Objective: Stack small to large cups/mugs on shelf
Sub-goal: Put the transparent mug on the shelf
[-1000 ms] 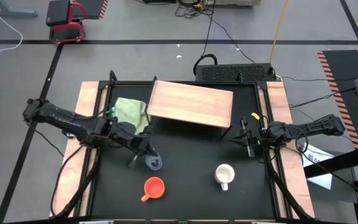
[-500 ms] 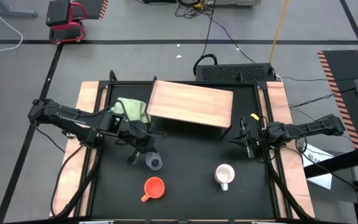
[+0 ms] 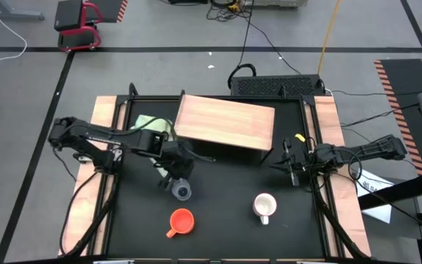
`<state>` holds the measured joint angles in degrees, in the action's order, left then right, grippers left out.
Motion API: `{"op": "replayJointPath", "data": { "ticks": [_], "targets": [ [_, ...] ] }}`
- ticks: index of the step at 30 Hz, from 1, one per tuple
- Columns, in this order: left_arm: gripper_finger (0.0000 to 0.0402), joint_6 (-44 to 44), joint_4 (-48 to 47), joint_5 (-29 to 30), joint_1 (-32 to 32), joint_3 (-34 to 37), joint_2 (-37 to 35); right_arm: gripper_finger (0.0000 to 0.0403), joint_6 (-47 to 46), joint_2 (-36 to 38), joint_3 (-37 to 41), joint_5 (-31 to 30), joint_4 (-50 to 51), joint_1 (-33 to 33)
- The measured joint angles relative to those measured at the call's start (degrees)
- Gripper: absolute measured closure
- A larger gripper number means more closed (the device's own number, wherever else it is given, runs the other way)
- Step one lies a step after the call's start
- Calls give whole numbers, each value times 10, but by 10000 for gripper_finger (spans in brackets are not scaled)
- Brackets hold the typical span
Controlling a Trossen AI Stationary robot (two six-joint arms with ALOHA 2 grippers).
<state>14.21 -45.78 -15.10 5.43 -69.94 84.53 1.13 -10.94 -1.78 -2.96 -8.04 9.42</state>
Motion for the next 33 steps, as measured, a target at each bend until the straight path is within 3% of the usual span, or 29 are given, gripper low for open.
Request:
{"op": "replayJointPath", "data": {
  "ticks": [16,24,33],
  "targets": [
    [402,0,-34,-20,3,-16,53,403,14,-6,0,0,2,0],
    [400,0,-64,8,3,-15,63,403,13,-10,0,0,-3,0],
    [361,-15,-67,15,3,-15,61,403,13,-10,0,0,-3,0]
  ]
}}
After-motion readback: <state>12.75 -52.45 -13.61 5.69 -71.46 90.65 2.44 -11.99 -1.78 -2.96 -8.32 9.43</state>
